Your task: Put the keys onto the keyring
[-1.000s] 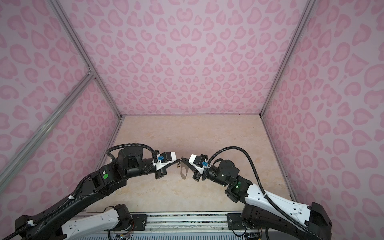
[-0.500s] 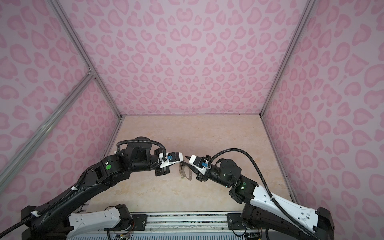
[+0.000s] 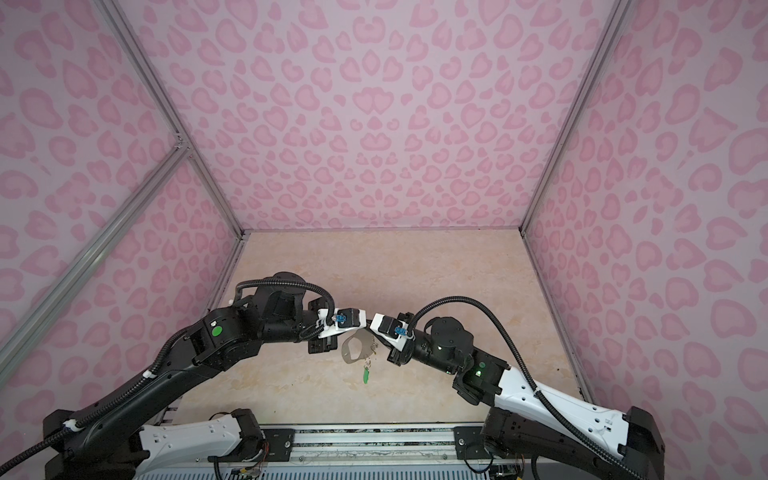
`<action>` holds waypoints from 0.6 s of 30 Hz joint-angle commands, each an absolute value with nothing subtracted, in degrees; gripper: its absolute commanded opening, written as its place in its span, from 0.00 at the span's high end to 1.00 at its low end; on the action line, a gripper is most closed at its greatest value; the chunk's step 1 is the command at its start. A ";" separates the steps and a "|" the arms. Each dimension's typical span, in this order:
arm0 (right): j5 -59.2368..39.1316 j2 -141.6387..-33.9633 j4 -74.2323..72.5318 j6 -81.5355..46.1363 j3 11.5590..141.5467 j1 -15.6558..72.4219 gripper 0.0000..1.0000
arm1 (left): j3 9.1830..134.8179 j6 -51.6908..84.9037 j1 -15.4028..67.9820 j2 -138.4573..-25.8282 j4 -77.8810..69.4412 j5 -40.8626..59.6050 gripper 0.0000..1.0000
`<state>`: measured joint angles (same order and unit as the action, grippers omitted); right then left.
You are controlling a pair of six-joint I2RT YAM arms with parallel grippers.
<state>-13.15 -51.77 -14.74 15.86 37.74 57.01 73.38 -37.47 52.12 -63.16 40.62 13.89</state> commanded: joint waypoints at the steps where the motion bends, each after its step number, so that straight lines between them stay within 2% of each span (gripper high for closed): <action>1: -14.06 -52.12 -16.59 15.64 37.98 57.14 0.97 | 73.83 -37.79 52.13 -63.39 39.71 16.00 0.97; 3: -14.38 -52.03 -16.38 15.80 37.97 57.18 1.00 | 73.40 -37.12 52.16 -63.05 38.73 15.22 0.96; 6: -14.47 -51.44 -16.64 15.57 37.54 57.13 1.00 | 70.66 -34.87 52.12 -61.20 34.68 11.86 0.72; 10: -14.37 -50.54 -18.44 15.11 36.30 57.13 1.00 | 65.75 -31.44 51.28 -57.12 28.52 8.96 0.53; 14: -14.42 -50.89 -18.37 14.91 36.50 57.17 1.00 | 61.82 -27.51 50.45 -54.47 25.22 7.91 0.49; 18: -14.08 -50.72 -20.15 14.42 36.00 57.20 1.00 | 58.47 -23.29 50.36 -53.60 23.32 9.69 0.55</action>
<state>-14.02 -50.78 -15.86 15.18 36.69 57.10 60.01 -27.66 50.48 -54.15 27.81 8.84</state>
